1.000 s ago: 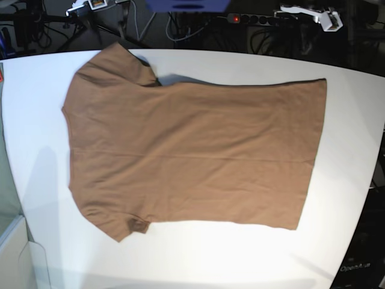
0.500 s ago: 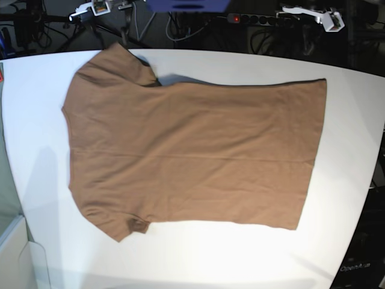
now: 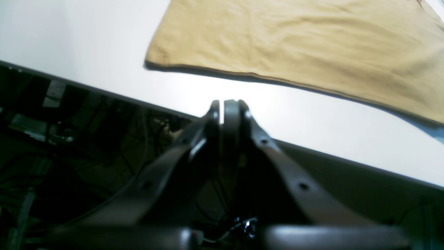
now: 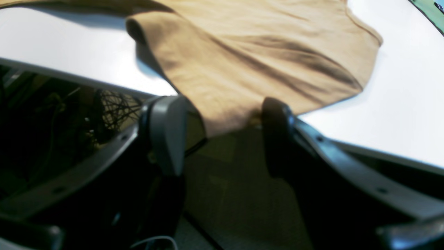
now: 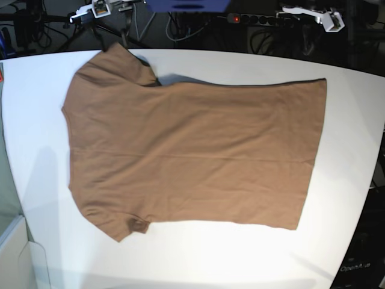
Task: Fold the T-shirt properly
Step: 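Move both grippers down toward the shoulder corners of the shirt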
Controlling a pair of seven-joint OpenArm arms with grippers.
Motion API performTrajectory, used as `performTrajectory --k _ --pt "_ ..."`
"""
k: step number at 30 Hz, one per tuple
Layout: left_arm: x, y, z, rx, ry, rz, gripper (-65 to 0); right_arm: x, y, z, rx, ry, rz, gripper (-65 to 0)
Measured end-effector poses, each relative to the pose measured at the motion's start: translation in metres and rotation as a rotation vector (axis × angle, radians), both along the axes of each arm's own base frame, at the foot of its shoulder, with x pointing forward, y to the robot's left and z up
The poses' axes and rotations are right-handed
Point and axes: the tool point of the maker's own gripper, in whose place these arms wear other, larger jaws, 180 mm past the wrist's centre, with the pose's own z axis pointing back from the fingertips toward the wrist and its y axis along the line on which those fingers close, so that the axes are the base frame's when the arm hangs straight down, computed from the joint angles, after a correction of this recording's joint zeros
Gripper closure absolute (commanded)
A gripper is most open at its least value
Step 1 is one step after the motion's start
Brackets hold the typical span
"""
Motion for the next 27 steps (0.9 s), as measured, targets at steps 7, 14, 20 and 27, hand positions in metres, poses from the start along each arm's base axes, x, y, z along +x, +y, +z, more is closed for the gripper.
performTrajectory --k 7,14,20,27 --pt "0.0002 0.0 0.0001 0.0 -0.001 0.0 -1.1 0.0067 -0.0003 -0.0005 -0.002 -0.007 -0.001 -34.1" --pt "0.0007 0.0 0.0003 0.0 -0.002 0.0 -1.1 0.0089 -0.0015 -0.0011 -0.006 -0.006 -0.001 -21.5" --pt "0.001 0.0 0.0003 0.0 -0.003 0.0 -1.1 0.0094 -0.0035 0.0 -0.01 -0.012 0.005 -3.8" --pt "0.0009 0.0 0.0002 -0.001 -0.002 0.0 -1.1 0.0094 -0.0055 0.0001 -0.016 -0.012 0.01 -0.3"
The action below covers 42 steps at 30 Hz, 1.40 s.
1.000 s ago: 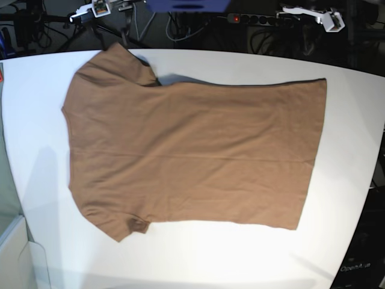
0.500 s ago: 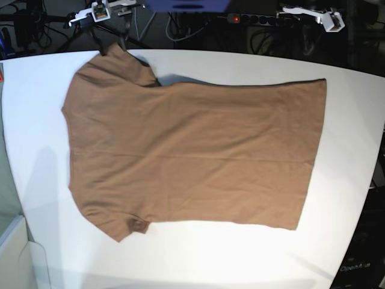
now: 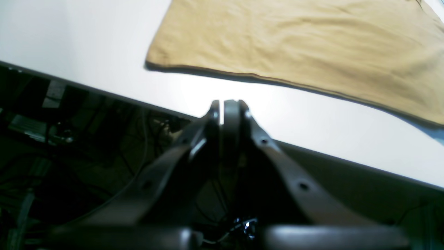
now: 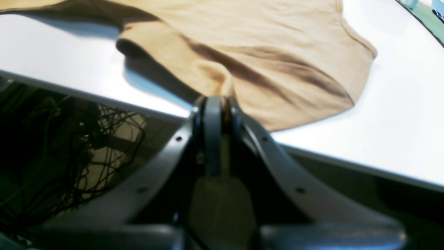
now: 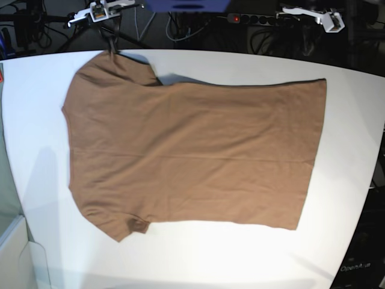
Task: Fold the T-shirt properly
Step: 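Move both grippers down toward the shoulder corners of the shirt, then grasp the shirt's shoulder edges with both grippers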
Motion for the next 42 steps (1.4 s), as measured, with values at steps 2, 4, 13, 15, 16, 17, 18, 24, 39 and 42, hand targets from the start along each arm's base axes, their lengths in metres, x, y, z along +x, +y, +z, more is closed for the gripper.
performTrajectory --k 2,4,13,15,16,17,18,24,39,42 --pt "0.0 0.0 0.0 0.0 0.0 0.001 -1.1 0.0 -0.002 0.001 -0.009 -0.001 0.01 -0.3" --pt "0.0 0.0 0.0 -0.002 0.0 0.003 -1.1 0.001 -0.003 0.001 -0.009 -0.002 0.008 -0.3" --pt "0.018 -0.002 0.026 -0.007 -0.08 -0.008 -1.1 0.002 -0.01 0.002 -0.028 -0.005 0.021 -0.4" --pt "0.02 0.004 0.024 0.012 -0.04 -0.002 -1.1 0.004 -0.012 0.004 -0.038 -0.005 0.02 -0.4" --pt "0.021 0.006 0.023 0.016 -0.014 -0.009 -1.1 0.008 -0.016 0.005 -0.045 -0.004 0.006 -0.4" --pt "0.024 0.006 0.025 0.017 -0.005 -0.013 -1.1 0.012 -0.022 0.007 -0.059 -0.008 -0.012 -0.4" --pt "0.027 0.008 0.027 0.021 -0.001 -0.015 -1.1 0.017 -0.026 0.009 -0.068 -0.015 -0.019 -0.4" --pt "0.032 0.003 0.027 0.003 0.016 -0.008 -1.1 0.027 -0.038 0.015 -0.108 -0.017 -0.004 -0.4" --pt "0.035 0.033 0.035 -0.034 -0.022 0.109 -12.8 0.026 -0.025 0.016 -0.152 -0.019 0.078 -0.4" --pt "0.035 0.045 0.039 -0.058 -0.039 0.152 -21.1 0.026 -0.026 0.016 -0.153 -0.02 0.078 -0.4"
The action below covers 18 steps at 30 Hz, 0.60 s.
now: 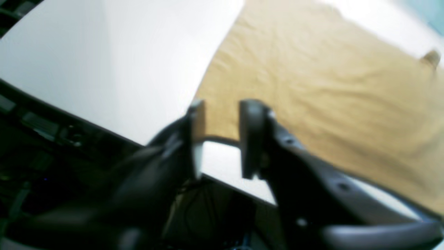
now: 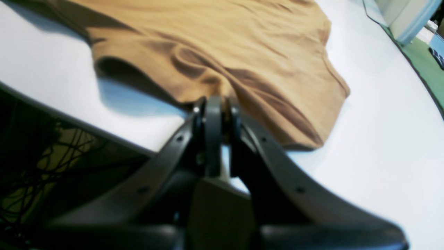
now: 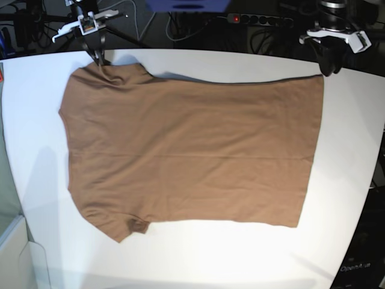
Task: Fold the T-shirt properly
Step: 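Grasp the shirt's shoulder edges with both grippers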
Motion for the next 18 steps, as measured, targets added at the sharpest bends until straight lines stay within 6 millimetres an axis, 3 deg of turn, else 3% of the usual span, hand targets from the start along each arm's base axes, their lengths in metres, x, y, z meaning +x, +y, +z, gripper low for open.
performTrajectory --k 3,9,13,18 --pt "-0.001 0.015 0.003 0.022 -0.009 0.036 -24.7 0.0 0.001 0.0 -0.002 0.001 0.003 -0.4" --pt "-0.002 0.024 -0.027 0.01 0.049 0.069 -25.1 0.0 0.001 0.0 -0.003 0.001 0.005 -0.3" --pt "0.01 0.018 -0.055 -0.048 0.145 0.039 -25.1 -0.001 -0.001 -0.004 -0.011 0.025 -0.002 -0.3" --pt "0.033 -0.005 -0.056 -0.113 0.127 -0.065 -25.2 -0.001 -0.001 -0.005 -0.011 0.025 -0.002 -0.3"
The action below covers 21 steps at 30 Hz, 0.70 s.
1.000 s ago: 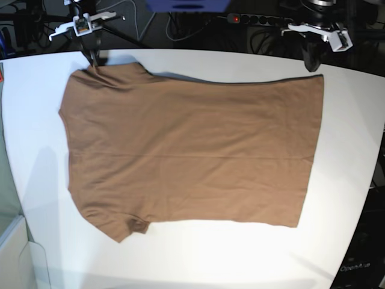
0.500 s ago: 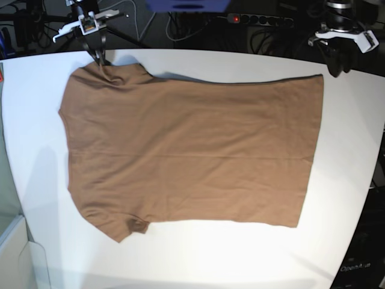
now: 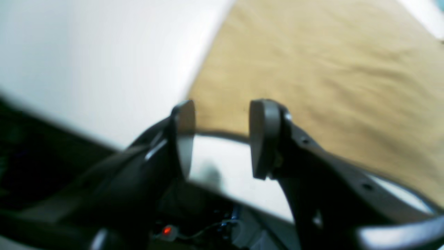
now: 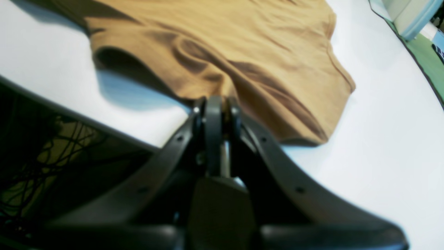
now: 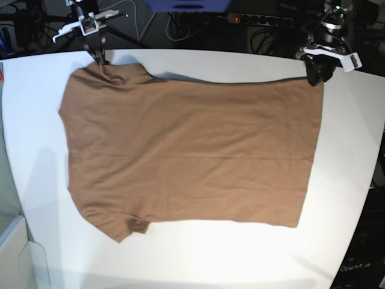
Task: Fold the T-shirt properly
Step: 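Grasp the shirt's shoulder edges with both grippers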
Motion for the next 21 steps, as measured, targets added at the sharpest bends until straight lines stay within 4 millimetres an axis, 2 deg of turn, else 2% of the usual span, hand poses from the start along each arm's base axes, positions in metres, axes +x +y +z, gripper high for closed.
performTrajectory --k 4,8,15,18,21 --pt "0.003 0.001 -0.009 -0.008 0.031 0.003 -25.2 0.001 -0.005 0.001 -0.01 -0.003 -0.014 -0.3" --pt "0.0 0.006 -0.009 -0.004 0.034 0.013 -25.2 0.001 -0.013 0.002 -0.022 -0.007 -0.032 -0.3" --pt "-0.016 0.046 -0.002 0.03 0.015 0.175 -25.2 0.001 -0.012 0.002 -0.02 -0.007 -0.03 -0.3" --pt "-0.015 0.043 -0.006 0.018 0.046 0.153 -25.2 0.001 -0.012 0.002 -0.021 -0.007 -0.03 -0.3" --pt "-0.003 0.038 -0.012 -0.005 0.068 0.133 -25.2 0.002 -0.012 0.002 -0.021 -0.009 -0.03 -0.3"
